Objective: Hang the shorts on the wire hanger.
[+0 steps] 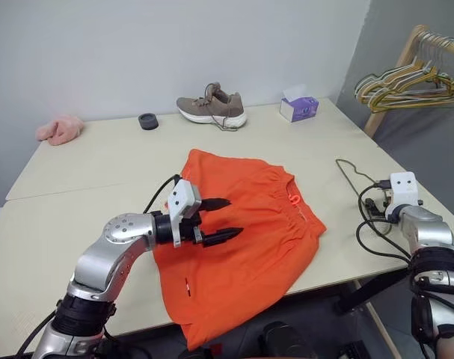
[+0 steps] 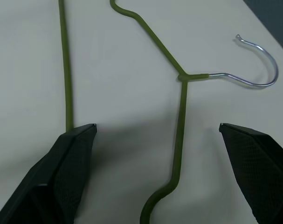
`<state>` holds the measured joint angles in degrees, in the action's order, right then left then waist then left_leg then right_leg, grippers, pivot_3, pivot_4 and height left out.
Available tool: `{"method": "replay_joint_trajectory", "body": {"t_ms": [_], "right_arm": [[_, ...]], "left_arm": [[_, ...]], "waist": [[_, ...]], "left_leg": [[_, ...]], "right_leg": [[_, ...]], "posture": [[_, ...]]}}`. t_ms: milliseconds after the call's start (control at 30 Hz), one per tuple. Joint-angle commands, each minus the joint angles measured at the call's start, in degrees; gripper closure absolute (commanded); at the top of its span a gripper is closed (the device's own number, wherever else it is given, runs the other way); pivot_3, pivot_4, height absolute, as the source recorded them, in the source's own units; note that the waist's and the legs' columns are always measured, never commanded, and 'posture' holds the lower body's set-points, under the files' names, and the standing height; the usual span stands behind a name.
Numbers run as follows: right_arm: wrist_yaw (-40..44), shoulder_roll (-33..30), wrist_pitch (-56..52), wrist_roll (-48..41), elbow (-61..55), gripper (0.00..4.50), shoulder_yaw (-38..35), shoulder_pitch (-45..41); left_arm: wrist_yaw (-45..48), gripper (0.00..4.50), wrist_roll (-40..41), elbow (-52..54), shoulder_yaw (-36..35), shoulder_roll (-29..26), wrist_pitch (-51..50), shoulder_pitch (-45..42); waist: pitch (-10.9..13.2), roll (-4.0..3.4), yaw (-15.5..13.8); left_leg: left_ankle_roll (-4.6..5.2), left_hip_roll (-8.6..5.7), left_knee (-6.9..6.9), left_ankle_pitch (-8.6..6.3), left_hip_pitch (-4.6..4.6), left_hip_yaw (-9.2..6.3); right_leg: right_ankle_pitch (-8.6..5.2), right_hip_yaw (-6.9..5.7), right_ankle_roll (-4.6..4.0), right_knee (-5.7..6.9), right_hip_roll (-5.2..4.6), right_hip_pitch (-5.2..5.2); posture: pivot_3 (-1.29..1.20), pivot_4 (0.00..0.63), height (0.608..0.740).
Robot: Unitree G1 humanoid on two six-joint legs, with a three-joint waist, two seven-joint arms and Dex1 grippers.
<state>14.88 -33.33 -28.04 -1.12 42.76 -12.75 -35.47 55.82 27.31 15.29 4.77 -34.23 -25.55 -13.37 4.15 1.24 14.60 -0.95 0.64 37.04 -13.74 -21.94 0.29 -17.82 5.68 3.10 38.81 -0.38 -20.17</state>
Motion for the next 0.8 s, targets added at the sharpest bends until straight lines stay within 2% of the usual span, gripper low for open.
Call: {"method": "replay_joint_trajectory", "body": {"t_ms": [33, 100, 167, 467, 500, 600, 700, 767, 800], "right_arm": [[0.7, -1.2, 1.1, 0.6, 4.2, 0.17, 1.0, -2.1], [0.6, -1.2, 0.9, 0.3, 6.5, 0.54, 1.1, -3.0], [0.9, -1.2, 0.4, -0.1, 8.9, 1.16, 1.0, -3.8], [1.7, -1.1, -1.9, -1.1, 18.6, 4.34, 1.0, -5.5], [1.6, -1.0, -1.4, -1.1, 18.6, 4.47, 1.3, -5.5], [2.0, -0.6, -0.1, -0.8, 17.6, 4.47, 2.4, -5.4], [8.1, -1.2, 5.2, 0.3, 8.4, 4.47, 6.1, -3.0], [9.8, -1.4, 5.6, -1.3, 4.6, 4.47, 5.1, -1.7], [9.8, -2.1, 6.1, -1.5, 2.7, 4.31, 4.6, -0.6]], "left_arm": [[0.6, 0.56, -0.5, 0.7, -0.3, 0.2, 2.5, 0.0], [0.5, 0.56, -0.6, 0.8, -0.3, 0.3, 2.5, 0.0], [0.3, 0.56, -0.5, 1.0, -0.4, 0.3, 2.2, -0.2], [-0.9, 0.56, 0.1, 2.3, -0.8, 0.1, -0.1, -1.7], [-1.0, 0.56, 0.1, 2.6, -0.8, 0.1, -0.4, -1.7], [-1.4, 0.56, 0.4, 3.2, -1.0, 0.0, -1.2, -1.8], [-2.0, 0.56, 0.7, 4.1, -1.3, -0.2, -2.3, -2.0], [-2.1, 0.56, 0.7, 4.2, -1.4, -0.2, -2.6, -2.1], [-2.2, 0.56, 0.7, 4.3, -1.4, -0.2, -2.9, -2.2]], "waist": [[0.0, 0.01, 0.0], [0.0, 0.03, 0.0], [0.0, 0.05, 0.0], [-0.5, 0.71, -0.5], [-0.5, 0.71, -0.6], [-0.6, 0.79, -0.6], [-0.6, 0.84, -0.6], [-0.5, 0.73, -0.4], [-0.5, 0.66, -0.3]], "left_leg": [[0.0, 0.0, 0.01, 0.0, 0.01, 0.0], [0.0, 0.0, 0.01, 0.0, 0.02, -0.01], [0.0, 0.0, 0.02, 0.0, 0.06, -0.01], [0.01, 0.01, 0.02, 0.0, 0.13, -0.25], [0.01, 0.01, 0.01, -0.01, 0.15, -0.28], [0.05, 0.02, -0.02, -0.04, 0.11, -0.33], [0.06, 0.03, -0.03, -0.08, 0.07, -0.33], [0.06, 0.03, -0.06, -0.09, 0.05, -0.26], [0.05, 0.03, -0.06, -0.09, 0.05, -0.26]], "right_leg": [[0.0, 0.0, 0.01, -0.01, 0.0, 0.03], [0.01, 0.0, 0.02, -0.03, 0.0, 0.05], [0.02, 0.0, 0.03, -0.04, 0.0, 0.1], [0.04, -0.21, 0.06, -0.37, -0.02, 0.44], [0.05, -0.25, 0.07, -0.47, -0.03, 0.52], [0.15, -0.31, 0.13, -0.84, -0.05, 0.66], [0.16, -0.31, 0.16, -0.92, -0.06, 0.65], [0.16, -0.24, 0.16, -0.9, -0.06, 0.59], [0.16, -0.24, 0.17, -0.89, -0.06, 0.57]], "posture": [[-0.21, 0.035, 0.74], [-0.21, 0.036, 0.74], [-0.21, 0.036, 0.74], [-0.2, 0.032, 0.74], [-0.2, 0.032, 0.74], [-0.2, 0.032, 0.74], [-0.19, 0.032, 0.74], [-0.2, 0.032, 0.74], [-0.2, 0.033, 0.74]]}}
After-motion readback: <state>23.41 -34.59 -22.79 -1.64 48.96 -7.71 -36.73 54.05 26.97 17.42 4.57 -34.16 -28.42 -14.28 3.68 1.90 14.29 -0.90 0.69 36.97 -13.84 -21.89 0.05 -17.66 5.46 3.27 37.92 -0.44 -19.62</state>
